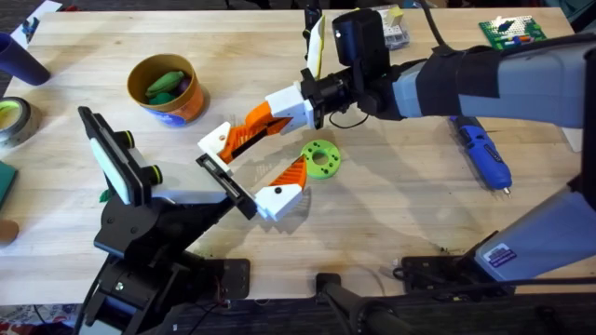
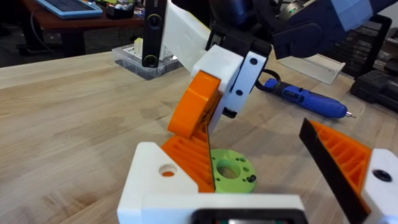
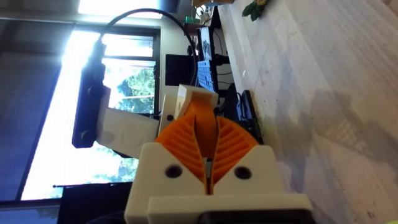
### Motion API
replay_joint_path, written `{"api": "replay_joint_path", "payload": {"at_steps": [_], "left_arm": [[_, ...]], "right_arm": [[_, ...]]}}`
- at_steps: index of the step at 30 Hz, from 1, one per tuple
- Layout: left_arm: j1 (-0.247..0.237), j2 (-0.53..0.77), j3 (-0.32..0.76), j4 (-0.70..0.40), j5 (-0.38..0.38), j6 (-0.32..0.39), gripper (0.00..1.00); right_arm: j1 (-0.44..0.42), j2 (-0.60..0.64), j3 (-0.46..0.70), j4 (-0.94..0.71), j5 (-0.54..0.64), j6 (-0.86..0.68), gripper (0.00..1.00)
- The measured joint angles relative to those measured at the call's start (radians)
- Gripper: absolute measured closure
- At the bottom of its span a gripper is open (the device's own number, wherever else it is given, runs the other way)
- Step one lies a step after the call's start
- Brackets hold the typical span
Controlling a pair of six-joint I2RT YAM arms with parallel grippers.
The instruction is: Pick up the gripper from the table and insert it into the empty holder that is missing its gripper. Then pick up a screw, insert it into the mounting hole, and use the screwdriver to tighten it. Finally, clean up the table by picking up the vegetable and placing it into the bucket.
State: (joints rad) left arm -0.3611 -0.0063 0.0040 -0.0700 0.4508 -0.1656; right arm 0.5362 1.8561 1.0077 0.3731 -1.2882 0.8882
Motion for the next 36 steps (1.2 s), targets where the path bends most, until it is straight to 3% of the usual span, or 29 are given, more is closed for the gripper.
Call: {"api": "replay_joint_path", "payload": {"at_steps": [24,27,29,36], "left_arm": [[0.001,0.006,0.002,0.011,-0.001,-0.022,0.011],[0.001,0.006,0.002,0.012,0.0,-0.02,0.011],[0.001,0.006,0.002,0.012,0.0,-0.018,0.011],[0.001,0.006,0.002,0.012,-0.001,-0.018,0.011]], "right_arm": [[-0.007,0.0,0.0,-0.008,-0.037,-0.026,0.988],[-0.007,0.0,-0.001,-0.013,-0.042,-0.03,0.695],[-0.006,0.0,-0.001,-0.014,-0.045,-0.033,0.57],[-0.006,0.0,-0.001,-0.014,-0.058,-0.036,0.457]]}}
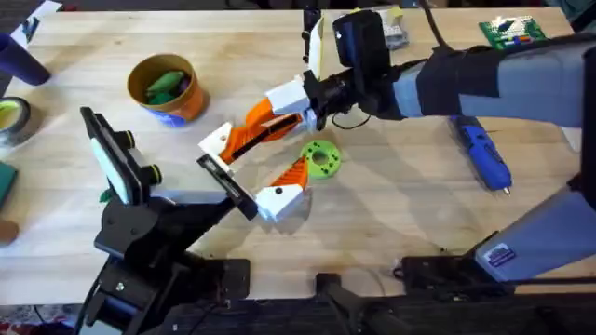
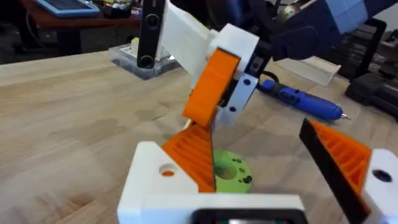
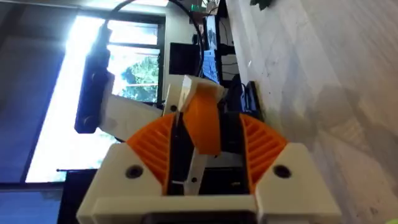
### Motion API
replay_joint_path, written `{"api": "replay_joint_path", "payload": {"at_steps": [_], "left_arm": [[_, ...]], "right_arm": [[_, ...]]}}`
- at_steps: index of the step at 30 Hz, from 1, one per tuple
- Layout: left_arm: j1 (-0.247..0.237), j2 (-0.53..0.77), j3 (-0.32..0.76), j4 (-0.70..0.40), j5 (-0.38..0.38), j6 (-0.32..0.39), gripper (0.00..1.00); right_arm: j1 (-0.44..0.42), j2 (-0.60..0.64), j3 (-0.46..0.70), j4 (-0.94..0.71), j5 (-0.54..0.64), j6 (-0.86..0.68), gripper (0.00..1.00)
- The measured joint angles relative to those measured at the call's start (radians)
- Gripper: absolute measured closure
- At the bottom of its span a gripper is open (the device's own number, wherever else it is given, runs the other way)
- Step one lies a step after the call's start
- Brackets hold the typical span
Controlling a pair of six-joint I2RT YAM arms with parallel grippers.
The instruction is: Pick up the gripper from the table and insert it into the empty holder that is missing its gripper. Then pick up a screw, insert it into the mounting hole, and use the screwdriver to tighten it. Finally, clean up the table by picking up the vegetable and placing it into the bucket.
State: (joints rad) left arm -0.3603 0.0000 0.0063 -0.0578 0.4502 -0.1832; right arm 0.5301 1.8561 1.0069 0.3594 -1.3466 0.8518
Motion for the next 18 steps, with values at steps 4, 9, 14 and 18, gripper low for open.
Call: {"api": "replay_joint_path", "payload": {"at_steps": [4,9,14,18], "left_arm": [[0.0,0.0,0.0,0.0,0.0,0.0,0.011],[0.0,0.0,0.0,0.0,0.0,0.0,0.011],[0.0,0.0,0.0,0.0,0.0,0.0,0.011],[0.0,0.0,0.0,0.002,-0.001,0.007,0.011]], "right_arm": [[0.0,0.0,0.0,0.0,-0.021,-0.003,0.387],[0.0,0.0,0.0,-0.001,-0.062,-0.025,0.31],[0.0,0.0,0.0,0.0,-0.078,-0.04,0.423],[0.0,0.0,-0.002,-0.005,-0.082,-0.044,0.949]]}}
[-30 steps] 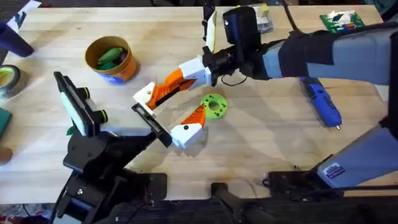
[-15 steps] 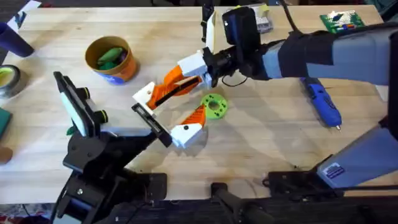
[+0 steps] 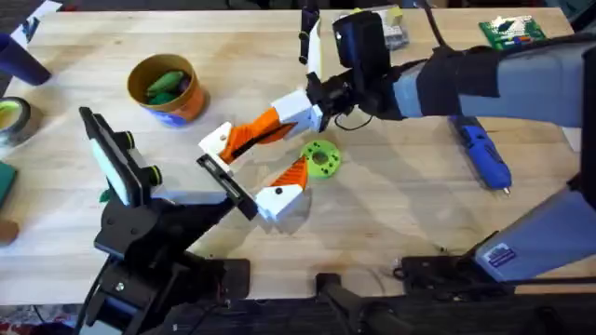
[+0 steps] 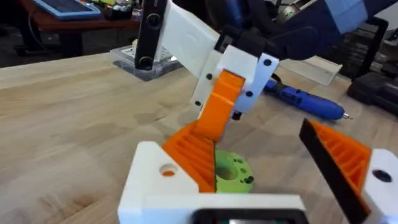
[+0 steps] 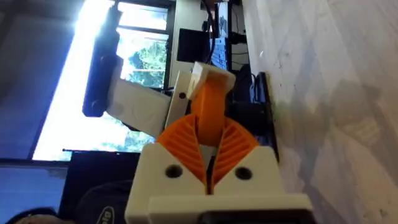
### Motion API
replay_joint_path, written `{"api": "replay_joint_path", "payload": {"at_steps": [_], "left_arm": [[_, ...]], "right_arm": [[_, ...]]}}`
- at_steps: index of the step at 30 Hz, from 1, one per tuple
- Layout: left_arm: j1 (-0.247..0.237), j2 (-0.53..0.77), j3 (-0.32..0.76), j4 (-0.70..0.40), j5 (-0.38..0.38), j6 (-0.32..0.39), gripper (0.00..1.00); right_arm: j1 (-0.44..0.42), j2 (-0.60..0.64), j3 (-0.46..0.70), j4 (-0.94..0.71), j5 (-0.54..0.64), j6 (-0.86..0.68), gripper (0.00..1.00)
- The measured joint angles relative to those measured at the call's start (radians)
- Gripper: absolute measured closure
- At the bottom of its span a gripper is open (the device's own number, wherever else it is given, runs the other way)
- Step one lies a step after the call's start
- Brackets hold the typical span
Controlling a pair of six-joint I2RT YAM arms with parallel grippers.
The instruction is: Pick up the gripper from the table and insert it into the empty holder that is missing its gripper. Then pick up a screw, insert it into the mounting hole, and use the screwdriver to tighten it. Finally, clean up the table by picking up the vegetable and placing it into the bucket.
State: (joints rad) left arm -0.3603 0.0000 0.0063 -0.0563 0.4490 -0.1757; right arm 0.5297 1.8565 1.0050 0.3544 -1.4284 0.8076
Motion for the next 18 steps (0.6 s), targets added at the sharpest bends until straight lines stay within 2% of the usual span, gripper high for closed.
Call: {"api": "replay_joint_path", "payload": {"at_steps": [2,18], "left_arm": [[0.0,0.0,0.0,0.0,0.0,0.003,0.011],[0.0,0.0,0.0,-0.002,-0.018,0.002,0.011]], "right_arm": [[0.0,0.0,0.0,-0.002,0.002,0.0,0.987],[0.011,0.0,0.0,0.0,0.035,0.031,0.99]]}}
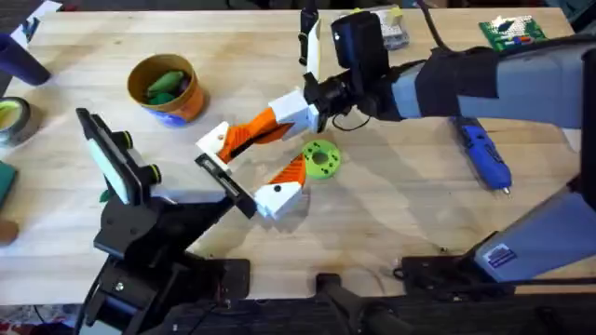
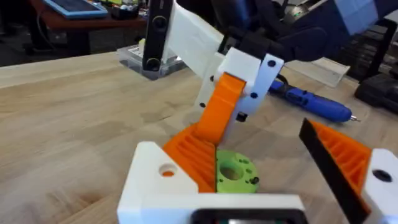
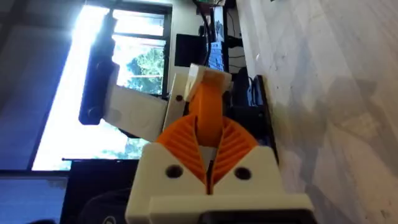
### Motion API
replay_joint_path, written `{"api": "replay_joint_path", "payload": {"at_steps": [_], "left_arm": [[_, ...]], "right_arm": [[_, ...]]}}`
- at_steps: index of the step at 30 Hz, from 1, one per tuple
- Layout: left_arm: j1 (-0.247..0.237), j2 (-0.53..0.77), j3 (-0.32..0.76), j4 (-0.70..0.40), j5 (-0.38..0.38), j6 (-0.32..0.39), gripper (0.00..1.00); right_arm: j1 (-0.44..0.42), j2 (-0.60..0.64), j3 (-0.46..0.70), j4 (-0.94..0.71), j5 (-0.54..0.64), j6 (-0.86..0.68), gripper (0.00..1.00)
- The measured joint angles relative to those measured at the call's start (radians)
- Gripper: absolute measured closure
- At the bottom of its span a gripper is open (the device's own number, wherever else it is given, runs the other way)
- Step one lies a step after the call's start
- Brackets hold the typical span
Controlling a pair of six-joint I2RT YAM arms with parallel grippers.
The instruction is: Pick up the gripper from the table and insert it into the empty holder that is missing its gripper. Then pick up a screw, insert it into the mounting hole, and use the screwdriver to tighten it. Finally, clean up the table by picking up the vegetable and placing it into the bucket.
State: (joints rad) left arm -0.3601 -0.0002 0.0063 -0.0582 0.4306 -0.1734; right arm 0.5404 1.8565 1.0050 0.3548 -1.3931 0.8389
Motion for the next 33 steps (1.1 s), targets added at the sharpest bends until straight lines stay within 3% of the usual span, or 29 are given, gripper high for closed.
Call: {"api": "replay_joint_path", "payload": {"at_steps": [8,19,33], "left_arm": [[0.005,0.0,0.0,-0.002,-0.017,-0.011,0.011],[0.003,0.0,0.0,0.0,0.022,-0.014,0.011],[0.006,0.0,0.0,-0.001,0.0,-0.021,0.011]], "right_arm": [[0.007,0.0,0.0,0.005,0.031,0.031,0.99],[-0.024,0.0,0.0,0.004,0.031,0.087,0.991],[0.014,0.0,0.0,0.04,0.06,0.127,0.991]]}}
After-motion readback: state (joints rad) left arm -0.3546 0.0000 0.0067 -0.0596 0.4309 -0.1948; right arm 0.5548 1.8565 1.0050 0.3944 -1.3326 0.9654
